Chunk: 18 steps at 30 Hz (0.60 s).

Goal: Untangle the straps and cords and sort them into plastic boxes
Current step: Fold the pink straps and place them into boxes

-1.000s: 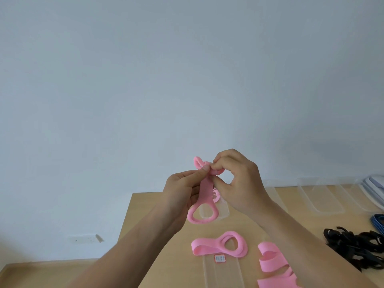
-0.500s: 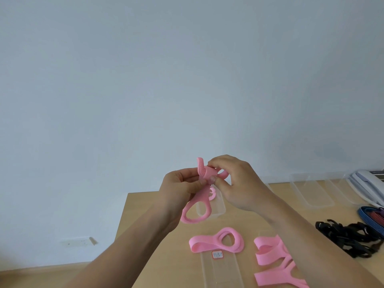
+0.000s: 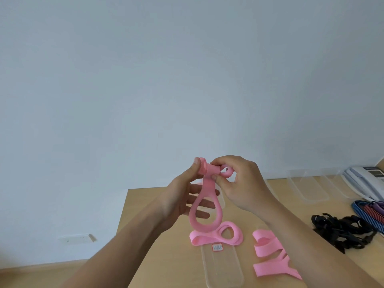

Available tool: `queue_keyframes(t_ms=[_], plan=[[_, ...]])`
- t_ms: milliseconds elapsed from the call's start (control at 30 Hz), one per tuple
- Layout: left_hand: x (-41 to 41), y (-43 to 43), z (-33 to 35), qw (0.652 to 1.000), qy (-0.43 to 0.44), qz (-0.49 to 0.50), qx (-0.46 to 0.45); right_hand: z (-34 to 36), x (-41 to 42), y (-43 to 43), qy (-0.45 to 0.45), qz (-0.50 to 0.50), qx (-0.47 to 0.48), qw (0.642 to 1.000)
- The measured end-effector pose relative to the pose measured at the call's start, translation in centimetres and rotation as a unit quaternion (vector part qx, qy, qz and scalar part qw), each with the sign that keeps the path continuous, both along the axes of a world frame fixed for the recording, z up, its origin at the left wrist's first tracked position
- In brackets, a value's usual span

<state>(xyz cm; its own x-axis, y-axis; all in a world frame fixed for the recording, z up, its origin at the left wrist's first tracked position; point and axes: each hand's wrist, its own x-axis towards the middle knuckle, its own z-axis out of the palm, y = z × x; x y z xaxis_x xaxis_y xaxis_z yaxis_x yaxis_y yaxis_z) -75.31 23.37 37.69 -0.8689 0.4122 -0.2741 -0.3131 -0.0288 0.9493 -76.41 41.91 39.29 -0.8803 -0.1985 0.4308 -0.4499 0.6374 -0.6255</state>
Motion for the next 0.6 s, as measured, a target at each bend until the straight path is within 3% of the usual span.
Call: queue_keyframes(t_ms=[200,300,600], plan=[[0.4,-0.1,-0.2,0.998,-0.026,0.008,0.065,-1.0,0.7,-0.5,0.090,0.000,0.001,0.996],[0.6,0.1,-0.1,0.998,-0.015,0.027,0.054,-1.6,0.9,-0.9,0.116,0.003,0.009,0.993],[0.8,-0.2,-1.0,0.998,0.001,0.039,0.042,-2.0,1.2,-0.1,0.044,0.053,0.059,0.996]])
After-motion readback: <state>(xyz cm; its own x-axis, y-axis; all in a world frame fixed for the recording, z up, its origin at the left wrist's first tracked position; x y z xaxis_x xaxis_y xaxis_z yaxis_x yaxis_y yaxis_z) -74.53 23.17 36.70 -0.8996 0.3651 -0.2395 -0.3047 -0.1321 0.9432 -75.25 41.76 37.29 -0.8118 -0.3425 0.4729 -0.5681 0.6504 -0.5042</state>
